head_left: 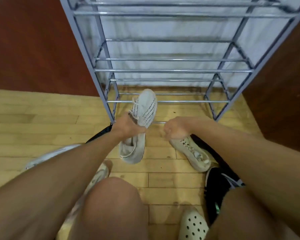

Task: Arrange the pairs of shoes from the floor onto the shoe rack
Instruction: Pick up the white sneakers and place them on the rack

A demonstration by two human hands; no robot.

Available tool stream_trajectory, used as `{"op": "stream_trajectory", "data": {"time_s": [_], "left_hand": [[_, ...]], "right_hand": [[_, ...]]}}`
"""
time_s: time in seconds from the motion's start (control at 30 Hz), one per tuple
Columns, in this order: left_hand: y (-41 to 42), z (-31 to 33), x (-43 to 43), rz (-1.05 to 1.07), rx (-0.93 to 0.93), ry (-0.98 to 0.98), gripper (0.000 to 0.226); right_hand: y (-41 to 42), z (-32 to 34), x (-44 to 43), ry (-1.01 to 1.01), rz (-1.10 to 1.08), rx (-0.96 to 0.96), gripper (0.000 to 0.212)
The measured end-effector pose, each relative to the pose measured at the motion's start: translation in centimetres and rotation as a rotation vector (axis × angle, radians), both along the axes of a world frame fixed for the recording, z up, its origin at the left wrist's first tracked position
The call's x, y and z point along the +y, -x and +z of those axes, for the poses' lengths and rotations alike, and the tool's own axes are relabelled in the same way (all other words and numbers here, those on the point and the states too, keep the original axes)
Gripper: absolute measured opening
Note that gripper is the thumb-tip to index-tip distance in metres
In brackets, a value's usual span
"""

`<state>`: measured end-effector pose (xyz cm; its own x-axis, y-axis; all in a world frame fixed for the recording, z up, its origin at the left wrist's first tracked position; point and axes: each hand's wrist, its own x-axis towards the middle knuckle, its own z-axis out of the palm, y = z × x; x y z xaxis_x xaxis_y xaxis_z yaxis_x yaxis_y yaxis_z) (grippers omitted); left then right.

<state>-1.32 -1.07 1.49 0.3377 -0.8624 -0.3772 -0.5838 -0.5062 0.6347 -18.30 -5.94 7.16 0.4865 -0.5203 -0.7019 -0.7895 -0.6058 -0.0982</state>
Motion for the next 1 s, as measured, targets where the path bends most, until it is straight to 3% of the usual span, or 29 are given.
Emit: {"op": "stream_trajectory", "data": {"time_s": [0.07, 0.17, 0.3, 0.47, 0.6, 0.77, 1.0], "left_hand": [[1.5, 4.0, -0.5, -0.028, 0.069, 0.105, 0.045], [4.2, 8.4, -0.9, -0.041, 0.145, 0.205, 0.038], [8.7, 11.8, -0.4, 0.017, 0.271, 0.234, 0.021], [16.4, 12.3, 0.6, -0.008, 0.419, 0.233, 0.038], [21.6, 12.0, 1.3, -0.072, 0.520, 0.224, 0.040], [27.1, 10.3, 4.3, -0.199, 0.553, -0.013, 0.020], [29.4, 5.2, 7.1, -0.375, 0.480, -0.216, 0.031]], "right_hand": [[1.0, 1.8, 0.6, -0.003, -0.107, -0.132, 0.061], [3.1, 4.1, 1.8, -0.082, -0.380, -0.472, 0.083], [7.3, 6.0, 4.1, -0.267, -0.720, -0.814, 0.085], [12.4, 4.6, 6.2, -0.180, -1.086, -1.085, 0.071], [18.4, 3.3, 8.0, -0.364, -1.417, -1.373, 0.052], [25.4, 1.5, 10.2, -0.385, -1.657, -1.440, 0.057], [29.6, -1.5, 13.7, -0.339, -1.564, -1.308, 0.045]]}}
